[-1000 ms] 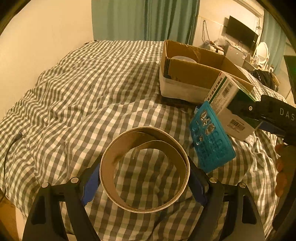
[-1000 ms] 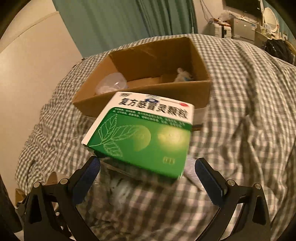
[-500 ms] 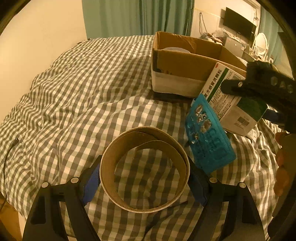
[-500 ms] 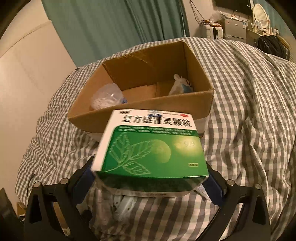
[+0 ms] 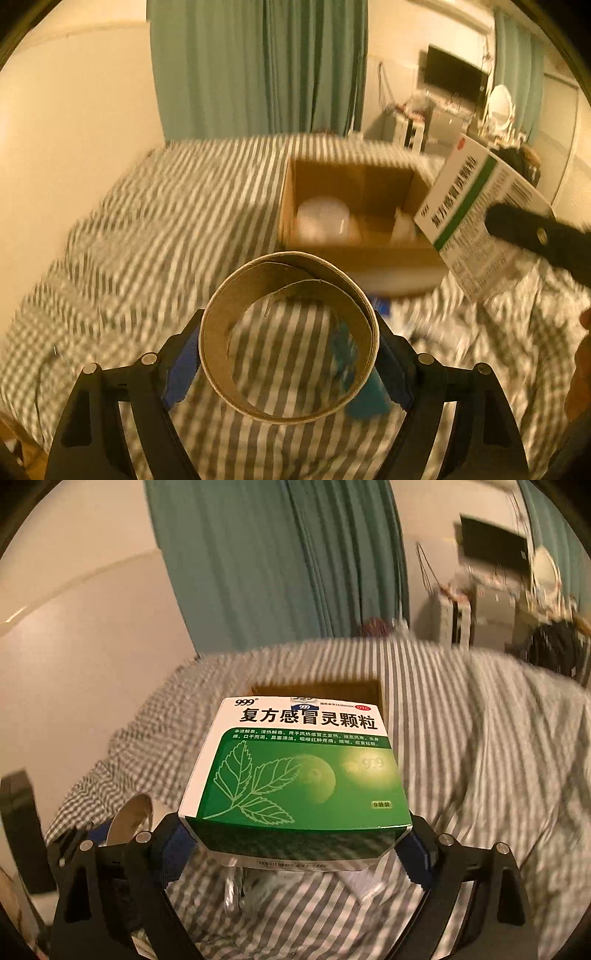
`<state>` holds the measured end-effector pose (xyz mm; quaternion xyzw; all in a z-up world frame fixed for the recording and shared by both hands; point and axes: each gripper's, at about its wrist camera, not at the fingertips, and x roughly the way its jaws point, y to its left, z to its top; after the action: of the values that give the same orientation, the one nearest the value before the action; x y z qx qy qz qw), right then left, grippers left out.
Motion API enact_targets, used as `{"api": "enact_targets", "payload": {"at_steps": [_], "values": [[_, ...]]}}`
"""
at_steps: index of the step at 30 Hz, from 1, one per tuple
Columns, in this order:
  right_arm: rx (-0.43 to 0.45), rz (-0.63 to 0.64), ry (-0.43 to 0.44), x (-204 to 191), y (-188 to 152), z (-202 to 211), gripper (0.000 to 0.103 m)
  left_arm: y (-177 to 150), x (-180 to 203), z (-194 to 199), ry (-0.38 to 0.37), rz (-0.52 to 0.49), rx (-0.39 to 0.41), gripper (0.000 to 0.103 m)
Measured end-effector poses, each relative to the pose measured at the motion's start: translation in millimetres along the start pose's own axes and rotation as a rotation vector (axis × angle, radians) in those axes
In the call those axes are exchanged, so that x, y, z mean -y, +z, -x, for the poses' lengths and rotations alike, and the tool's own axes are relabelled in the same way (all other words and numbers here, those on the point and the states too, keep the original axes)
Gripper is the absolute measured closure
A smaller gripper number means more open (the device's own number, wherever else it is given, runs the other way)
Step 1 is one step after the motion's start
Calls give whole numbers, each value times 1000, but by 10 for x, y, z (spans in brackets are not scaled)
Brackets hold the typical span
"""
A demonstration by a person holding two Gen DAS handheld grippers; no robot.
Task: Organize objects
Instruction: 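Grasp the green medicine box with the right gripper while the left holds the tape, then lower the tape roll and medicine box into the cardboard box, opening both grippers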
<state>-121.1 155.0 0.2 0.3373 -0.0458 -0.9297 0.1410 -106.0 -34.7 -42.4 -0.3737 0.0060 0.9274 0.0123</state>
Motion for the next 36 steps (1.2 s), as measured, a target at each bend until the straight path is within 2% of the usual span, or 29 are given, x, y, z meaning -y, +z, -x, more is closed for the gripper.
{"api": "enact_targets", "payload": {"at_steps": [4,9,14,19,24,28,31,32,35,36], "values": [[55,49,10,-58,334,122,11,519,-13,9,26,-18,62,19],[80,60,15,-8,639,-26,11,953,-24,-173,23,-20,103,19],[75,54,14,129,866,-349,11,1258,66,-574,45,-39,101,19],[38,36,15,325,957,-732,11,1485,197,-1132,20,-57,63,19],[-12,5,7,578,864,-1066,11,1511,368,-1514,-14,-107,39,19],[-9,-6,22,660,857,-1154,9,1438,497,-1713,-10,-148,19,19],[-2,-18,56,673,846,-1184,0,1401,523,-1784,-8,-160,16,17],[-1,-23,66,673,843,-1174,0,1383,514,-1766,-8,-159,15,17],[9,-23,61,662,839,-1097,0,1368,481,-1690,24,-142,15,2],[13,-16,50,641,840,-1050,0,1356,460,-1630,33,-132,21,0]]}}
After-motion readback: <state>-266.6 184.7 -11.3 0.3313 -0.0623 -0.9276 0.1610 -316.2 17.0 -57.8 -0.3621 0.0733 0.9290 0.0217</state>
